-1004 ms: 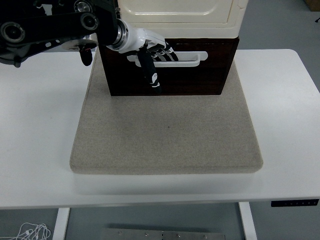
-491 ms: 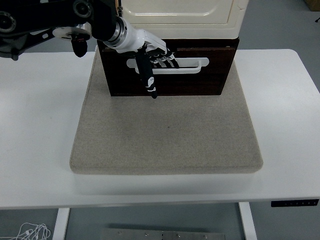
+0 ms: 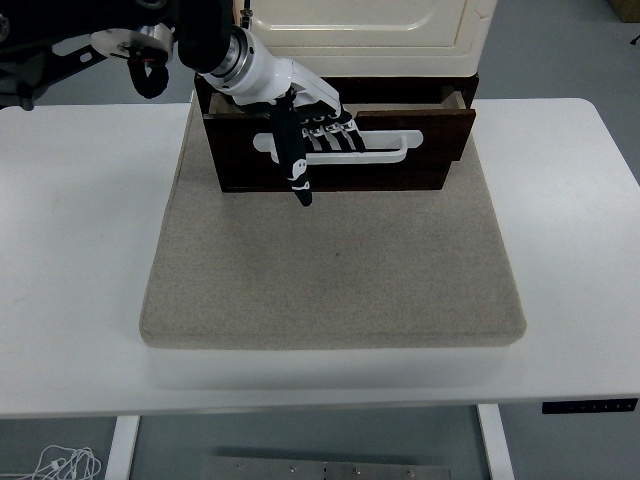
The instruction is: Open the drawer under the combination cabinet
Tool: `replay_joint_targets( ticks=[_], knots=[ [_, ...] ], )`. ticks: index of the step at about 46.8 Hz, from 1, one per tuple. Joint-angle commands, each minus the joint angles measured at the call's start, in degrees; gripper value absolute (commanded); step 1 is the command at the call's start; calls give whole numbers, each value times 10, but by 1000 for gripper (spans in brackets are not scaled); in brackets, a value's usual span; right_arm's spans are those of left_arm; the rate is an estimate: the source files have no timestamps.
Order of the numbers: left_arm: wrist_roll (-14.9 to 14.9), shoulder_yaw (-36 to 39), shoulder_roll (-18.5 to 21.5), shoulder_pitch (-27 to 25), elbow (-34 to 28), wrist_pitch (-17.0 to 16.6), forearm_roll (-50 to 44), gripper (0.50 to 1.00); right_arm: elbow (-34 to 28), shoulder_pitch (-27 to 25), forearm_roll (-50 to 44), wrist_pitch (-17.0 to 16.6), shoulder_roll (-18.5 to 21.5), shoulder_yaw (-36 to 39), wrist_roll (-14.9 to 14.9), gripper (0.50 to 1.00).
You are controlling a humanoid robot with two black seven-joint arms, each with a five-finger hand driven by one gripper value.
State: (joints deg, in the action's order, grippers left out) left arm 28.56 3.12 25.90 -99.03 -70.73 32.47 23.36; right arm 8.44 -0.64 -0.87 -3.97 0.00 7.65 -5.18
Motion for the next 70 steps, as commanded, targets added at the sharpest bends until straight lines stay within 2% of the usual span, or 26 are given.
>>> replay_joint_targets(
  ticks=[1, 9, 42, 64, 70],
  knots=[
    [0, -10, 2, 0, 0, 15, -1, 1000, 0, 0, 0, -1, 0, 0, 0, 928],
    [0, -17, 6, 3, -2, 25, -2, 1000, 0, 0, 0, 0, 0, 0, 0, 928],
    [-1, -50, 23, 7, -6, 25, -37, 1000, 0, 0, 0, 0, 0, 0, 0, 928],
    [-10, -236, 17, 13, -1, 25, -119, 1000, 0, 0, 0, -1, 0, 0, 0, 928],
    [-32, -275, 7, 16, 20, 25, -118, 1000, 0, -1, 0, 0, 0, 0, 0, 928]
  ],
)
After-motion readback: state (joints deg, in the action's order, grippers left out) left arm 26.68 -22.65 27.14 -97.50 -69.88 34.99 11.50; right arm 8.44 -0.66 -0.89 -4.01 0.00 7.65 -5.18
